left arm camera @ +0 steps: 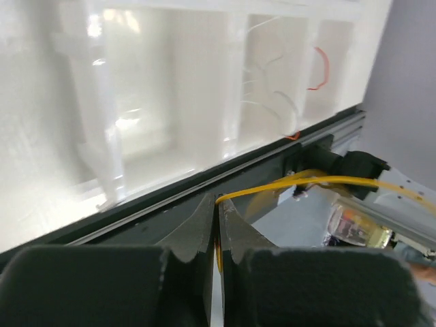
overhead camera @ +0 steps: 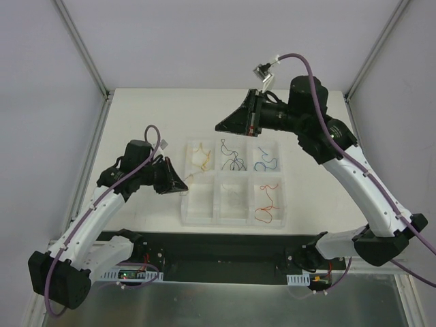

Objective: Untangle the cables

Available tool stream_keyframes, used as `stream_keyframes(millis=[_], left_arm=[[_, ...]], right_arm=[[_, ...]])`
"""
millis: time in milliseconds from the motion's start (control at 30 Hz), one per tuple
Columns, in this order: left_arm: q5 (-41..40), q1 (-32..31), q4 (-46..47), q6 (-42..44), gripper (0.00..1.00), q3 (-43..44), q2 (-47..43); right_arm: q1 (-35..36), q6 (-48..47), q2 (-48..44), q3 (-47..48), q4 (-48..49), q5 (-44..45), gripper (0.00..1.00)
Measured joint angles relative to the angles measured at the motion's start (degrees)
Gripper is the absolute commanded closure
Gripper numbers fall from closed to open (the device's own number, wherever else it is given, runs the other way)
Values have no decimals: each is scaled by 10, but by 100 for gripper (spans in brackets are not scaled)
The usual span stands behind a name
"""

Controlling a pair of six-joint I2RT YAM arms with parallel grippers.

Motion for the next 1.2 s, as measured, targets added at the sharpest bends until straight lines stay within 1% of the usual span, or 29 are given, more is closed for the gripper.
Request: stream_keyframes(millis=[67,167,267,333,500,667,800,933,1100,1200], left_arm=[[-16,5,-22,10,100,-17,-12],[-26,7,-41,12,100,-45,-30],[-29,7,-49,12,100,-75,-42],[-32,7,-57,11,100,-86,-45],[-33,7,-60,12,100,-87,-33],[-33,7,-59,12,100,-68,37],[-42,2,-61,11,100,-42,54],[-79,-10,-65,12,100,14,57],[-170,-17,-86,28,100,100,69],[-192,-17,-90,42,100,118,86]], right_arm=[[-3,33,-14,-18,63,-1,83],[-5,92,-35,-52,157,-1,84],[-5,132,-30,-54,223,-1,83],[-5,143,-24,-54,241,0,83],[-8,140,-22,-57,228,1,83],[-14,129,-34,-86,205,5,83],[-28,113,-48,-107,169,15,84],[-43,103,-67,-122,145,24,85],[-64,95,-83,-126,124,26,85],[-77,94,-87,-126,118,26,86]])
